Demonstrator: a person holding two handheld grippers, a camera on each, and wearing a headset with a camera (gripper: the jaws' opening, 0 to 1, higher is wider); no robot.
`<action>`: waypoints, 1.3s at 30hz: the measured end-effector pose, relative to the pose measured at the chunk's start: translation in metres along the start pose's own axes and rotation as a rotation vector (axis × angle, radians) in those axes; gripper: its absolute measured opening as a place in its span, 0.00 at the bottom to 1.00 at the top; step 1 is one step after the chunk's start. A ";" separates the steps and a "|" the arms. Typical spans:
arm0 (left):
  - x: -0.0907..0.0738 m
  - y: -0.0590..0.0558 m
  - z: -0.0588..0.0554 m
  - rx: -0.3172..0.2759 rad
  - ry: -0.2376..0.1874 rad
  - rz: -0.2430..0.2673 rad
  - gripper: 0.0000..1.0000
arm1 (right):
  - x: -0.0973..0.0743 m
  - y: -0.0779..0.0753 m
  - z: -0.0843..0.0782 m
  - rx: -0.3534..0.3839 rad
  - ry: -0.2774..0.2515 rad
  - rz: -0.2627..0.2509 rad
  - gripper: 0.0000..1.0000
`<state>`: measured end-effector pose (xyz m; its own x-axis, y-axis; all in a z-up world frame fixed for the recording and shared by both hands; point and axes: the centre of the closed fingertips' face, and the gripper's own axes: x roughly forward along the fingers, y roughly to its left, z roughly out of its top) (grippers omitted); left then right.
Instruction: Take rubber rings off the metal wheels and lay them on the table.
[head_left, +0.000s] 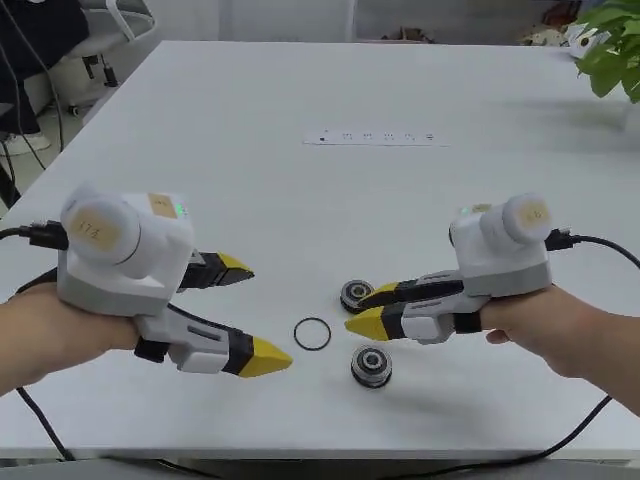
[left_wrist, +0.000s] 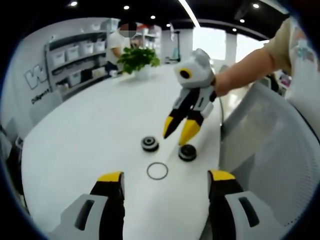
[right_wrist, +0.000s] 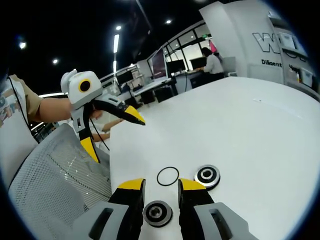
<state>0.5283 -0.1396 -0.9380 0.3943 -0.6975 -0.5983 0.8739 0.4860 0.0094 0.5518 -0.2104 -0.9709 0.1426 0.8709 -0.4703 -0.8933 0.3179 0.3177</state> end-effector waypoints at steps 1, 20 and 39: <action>0.001 0.000 0.001 0.001 0.000 -0.002 0.68 | -0.002 0.000 -0.001 0.002 -0.002 -0.002 0.24; 0.032 -0.011 0.012 0.020 0.003 -0.062 0.64 | -0.019 0.004 -0.026 0.003 0.005 -0.006 0.29; 0.067 -0.031 0.007 0.034 0.041 -0.128 0.58 | -0.016 0.007 -0.051 -0.031 0.045 0.005 0.27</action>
<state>0.5298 -0.2049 -0.9728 0.2680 -0.7300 -0.6287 0.9256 0.3761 -0.0422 0.5219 -0.2410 -1.0034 0.1196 0.8542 -0.5060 -0.9069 0.3014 0.2944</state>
